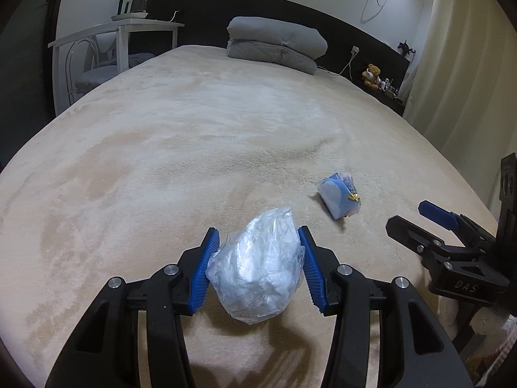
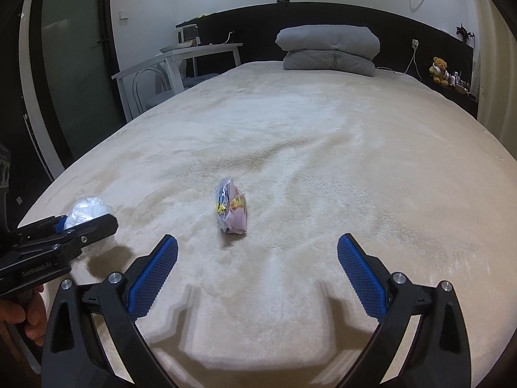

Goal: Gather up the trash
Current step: 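Grasp the white tissue ball with the left tool while the right tool grasps the blue wrapper, then carry the tissue ball and blue wrapper down over the trash bag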

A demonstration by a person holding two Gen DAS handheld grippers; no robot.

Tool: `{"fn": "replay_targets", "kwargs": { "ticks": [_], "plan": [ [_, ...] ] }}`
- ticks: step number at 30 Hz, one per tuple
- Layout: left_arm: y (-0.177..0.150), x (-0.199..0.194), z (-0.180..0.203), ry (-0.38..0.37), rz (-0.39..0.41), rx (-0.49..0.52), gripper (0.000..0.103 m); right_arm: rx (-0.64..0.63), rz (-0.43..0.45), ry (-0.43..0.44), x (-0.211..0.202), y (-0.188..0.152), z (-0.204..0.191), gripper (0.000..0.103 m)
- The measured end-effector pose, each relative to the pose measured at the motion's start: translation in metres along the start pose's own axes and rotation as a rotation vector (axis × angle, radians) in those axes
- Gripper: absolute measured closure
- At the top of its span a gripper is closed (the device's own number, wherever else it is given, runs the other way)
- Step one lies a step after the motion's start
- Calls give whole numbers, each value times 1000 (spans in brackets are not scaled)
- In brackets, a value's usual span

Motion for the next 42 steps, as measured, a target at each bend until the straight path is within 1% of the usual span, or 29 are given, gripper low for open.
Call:
{"fn": "replay_targets", "kwargs": {
  "ticks": [5,8,9,11,13,14,16,17,18,19,21,26,33,42],
  "plan": [
    [0,-5,-6,1,9,-9,54,2,-23,-14,32,7,-8,5],
    [0,-3,-5,-3,9,-4,54,12,-53,3,46,10,-11,6],
    [0,-2,-5,-4,6,-2,54,13,-56,11,48,12,-12,8],
    [1,0,-5,-8,3,-2,54,-5,-71,27,54,15,-18,15],
    [2,2,-5,-11,2,0,54,-26,-87,29,62,19,-25,29],
    [2,3,-4,-11,-1,1,54,-39,-99,26,66,20,-28,32],
    [2,5,-3,-11,-5,6,54,-55,-121,25,74,21,-33,48],
    [2,6,-1,-11,-8,9,54,-62,-133,28,77,21,-34,52],
    [2,7,0,-10,-10,13,54,-66,-140,27,79,21,-34,65],
    [2,7,1,-9,-11,15,54,-68,-144,23,79,20,-34,75],
    [2,9,1,-7,-15,17,54,-71,-151,36,80,20,-35,76],
    [3,6,5,-1,-10,23,54,-69,-138,46,69,19,-33,78],
    [7,-9,9,-6,20,17,54,-68,-103,58,33,18,-21,78],
    [6,-32,27,-15,62,40,54,-69,-75,29,-16,6,-2,78]
  ]
}}
Point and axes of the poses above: each gripper's, at about its wrist camera, not at the fingertips, and x roughly the way its jaws point, z to its right, y to its top, the point moved 1 cm from there along x, roughly the way its jaws point, and after that the axes turned 8 degrees about -y, right-handed, at the moved point
